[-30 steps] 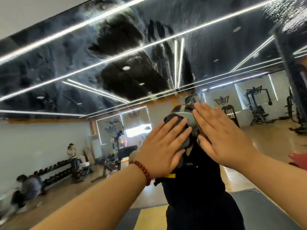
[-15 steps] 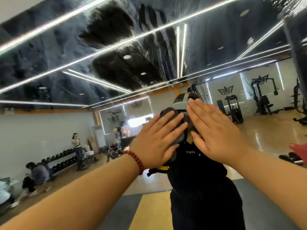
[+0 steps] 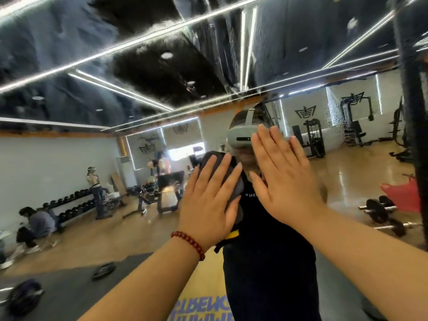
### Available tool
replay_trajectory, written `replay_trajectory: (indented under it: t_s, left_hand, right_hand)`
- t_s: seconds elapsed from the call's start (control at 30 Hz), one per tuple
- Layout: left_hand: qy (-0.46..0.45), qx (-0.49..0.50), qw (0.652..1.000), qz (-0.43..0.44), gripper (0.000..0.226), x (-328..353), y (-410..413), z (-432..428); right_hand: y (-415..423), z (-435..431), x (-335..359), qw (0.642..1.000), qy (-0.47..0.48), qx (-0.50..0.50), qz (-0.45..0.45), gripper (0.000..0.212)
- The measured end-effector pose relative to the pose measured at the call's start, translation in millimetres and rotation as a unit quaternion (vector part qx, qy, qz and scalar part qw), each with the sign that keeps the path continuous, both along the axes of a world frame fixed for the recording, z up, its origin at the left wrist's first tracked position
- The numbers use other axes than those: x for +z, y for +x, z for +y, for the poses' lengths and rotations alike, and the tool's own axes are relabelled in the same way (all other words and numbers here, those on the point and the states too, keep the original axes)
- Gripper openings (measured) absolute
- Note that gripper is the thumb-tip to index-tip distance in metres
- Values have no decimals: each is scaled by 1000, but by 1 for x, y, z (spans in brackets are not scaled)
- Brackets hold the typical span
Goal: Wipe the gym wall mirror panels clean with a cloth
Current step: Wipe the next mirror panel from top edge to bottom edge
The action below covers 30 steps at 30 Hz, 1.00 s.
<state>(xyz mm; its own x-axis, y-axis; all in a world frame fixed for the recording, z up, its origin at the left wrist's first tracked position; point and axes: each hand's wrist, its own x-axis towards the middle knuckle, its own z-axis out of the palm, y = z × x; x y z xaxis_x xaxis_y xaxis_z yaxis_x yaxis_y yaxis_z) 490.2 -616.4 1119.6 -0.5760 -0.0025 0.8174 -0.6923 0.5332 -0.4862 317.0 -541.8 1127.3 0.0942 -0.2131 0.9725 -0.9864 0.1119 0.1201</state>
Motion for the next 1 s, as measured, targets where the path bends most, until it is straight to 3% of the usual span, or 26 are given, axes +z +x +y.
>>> replay_trajectory:
  t_s: [0.07, 0.17, 0.23, 0.5, 0.67, 0.77, 1.0]
  left_hand:
    - [21, -17, 998, 53, 59, 22, 5, -1]
    - [89, -23, 975, 203, 61, 66, 20, -10]
    - [94, -12, 966, 241, 62, 71, 24, -15]
    - [103, -5, 980, 169, 62, -59, 10, -4]
    - [136, -28, 958, 250, 61, 9, 21, -8]
    - [112, -21, 954, 277, 60, 31, 27, -18]
    - [111, -40, 980, 157, 65, -132, 19, -12]
  right_hand:
    - [5, 0, -9, 1000, 4, 3, -11, 65]
    - [12, -3, -18, 999, 6, 7, -37, 65]
    - [18, -7, -19, 998, -2, 8, -62, 67]
    - [49, -15, -35, 991, -2, 7, -132, 71]
    - [70, -20, -48, 987, 8, 8, -160, 75]
    - [75, -23, -52, 985, -4, 12, -173, 73]
    - [83, -26, -81, 987, 14, 19, -157, 70]
